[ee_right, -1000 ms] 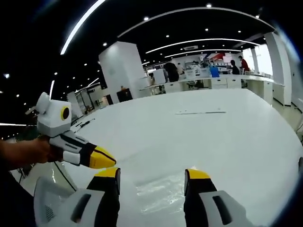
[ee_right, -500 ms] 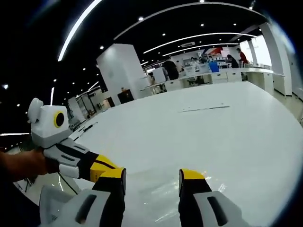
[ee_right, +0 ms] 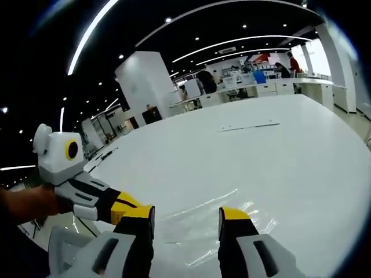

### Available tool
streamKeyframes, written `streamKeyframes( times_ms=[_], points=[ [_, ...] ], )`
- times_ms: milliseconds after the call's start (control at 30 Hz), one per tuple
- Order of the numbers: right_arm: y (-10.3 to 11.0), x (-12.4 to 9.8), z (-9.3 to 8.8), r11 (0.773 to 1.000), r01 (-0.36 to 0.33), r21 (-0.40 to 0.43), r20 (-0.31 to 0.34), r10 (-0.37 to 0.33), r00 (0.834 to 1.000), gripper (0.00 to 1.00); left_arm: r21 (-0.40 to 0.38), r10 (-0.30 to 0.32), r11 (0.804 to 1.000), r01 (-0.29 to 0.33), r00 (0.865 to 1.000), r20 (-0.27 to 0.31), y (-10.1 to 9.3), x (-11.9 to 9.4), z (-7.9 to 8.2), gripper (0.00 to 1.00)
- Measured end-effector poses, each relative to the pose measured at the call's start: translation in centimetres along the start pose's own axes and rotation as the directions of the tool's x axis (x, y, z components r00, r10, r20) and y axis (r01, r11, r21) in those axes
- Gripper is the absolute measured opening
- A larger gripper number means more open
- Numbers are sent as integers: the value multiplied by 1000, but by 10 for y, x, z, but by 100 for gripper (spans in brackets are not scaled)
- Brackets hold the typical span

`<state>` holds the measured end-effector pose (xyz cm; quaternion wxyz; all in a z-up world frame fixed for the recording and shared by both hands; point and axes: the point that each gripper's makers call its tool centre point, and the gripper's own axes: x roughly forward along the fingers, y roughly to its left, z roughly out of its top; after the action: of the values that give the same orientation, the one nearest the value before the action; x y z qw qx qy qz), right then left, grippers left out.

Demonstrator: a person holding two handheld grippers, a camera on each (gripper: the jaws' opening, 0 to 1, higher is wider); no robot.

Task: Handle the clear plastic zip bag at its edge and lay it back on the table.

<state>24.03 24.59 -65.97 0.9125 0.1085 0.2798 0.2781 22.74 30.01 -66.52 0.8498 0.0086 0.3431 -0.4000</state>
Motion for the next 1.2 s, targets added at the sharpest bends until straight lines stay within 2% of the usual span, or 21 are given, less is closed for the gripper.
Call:
streamKeyframes(
  times_ms=[300, 633, 733, 800, 900, 933, 1067, 1200],
  points=[
    [-1, -1, -1, 1000, 6, -4, 0, -6, 1000, 42, 27, -1, 1000, 1, 1000, 5, 2, 0, -5, 0],
    [-3, -2, -2, 1000, 10, -9, -1, -10, 1000, 42, 145, 10, 989, -6, 999, -30, 13, 0, -22, 0],
    [-3, -3, -3, 1000, 11, -17, -3, -11, 1000, 42, 249, 29, 968, -12, 998, -62, 17, 2, -33, 11],
    [-4, -3, -3, 1000, 11, -19, -5, -11, 1000, 42, 282, 29, 959, -5, 996, -81, 20, 5, -42, 13],
    [-5, -5, -4, 1000, 14, -20, -7, -14, 1000, 42, 368, 45, 930, 0, 992, -114, 24, 8, -54, 18],
    [-5, -6, -4, 1000, 16, -20, -6, -16, 1000, 42, 367, 45, 930, 2, 992, -119, 24, 9, -56, 19],
    [-7, -8, -6, 1000, 21, -17, -8, -22, 1000, 42, 421, 50, 907, 13, 989, -139, 25, 11, -62, 22],
    [-9, -10, -7, 1000, 27, -15, -10, -27, 1000, 42, 474, 57, 881, 13, 989, -134, 28, 12, -62, 24]
  ],
)
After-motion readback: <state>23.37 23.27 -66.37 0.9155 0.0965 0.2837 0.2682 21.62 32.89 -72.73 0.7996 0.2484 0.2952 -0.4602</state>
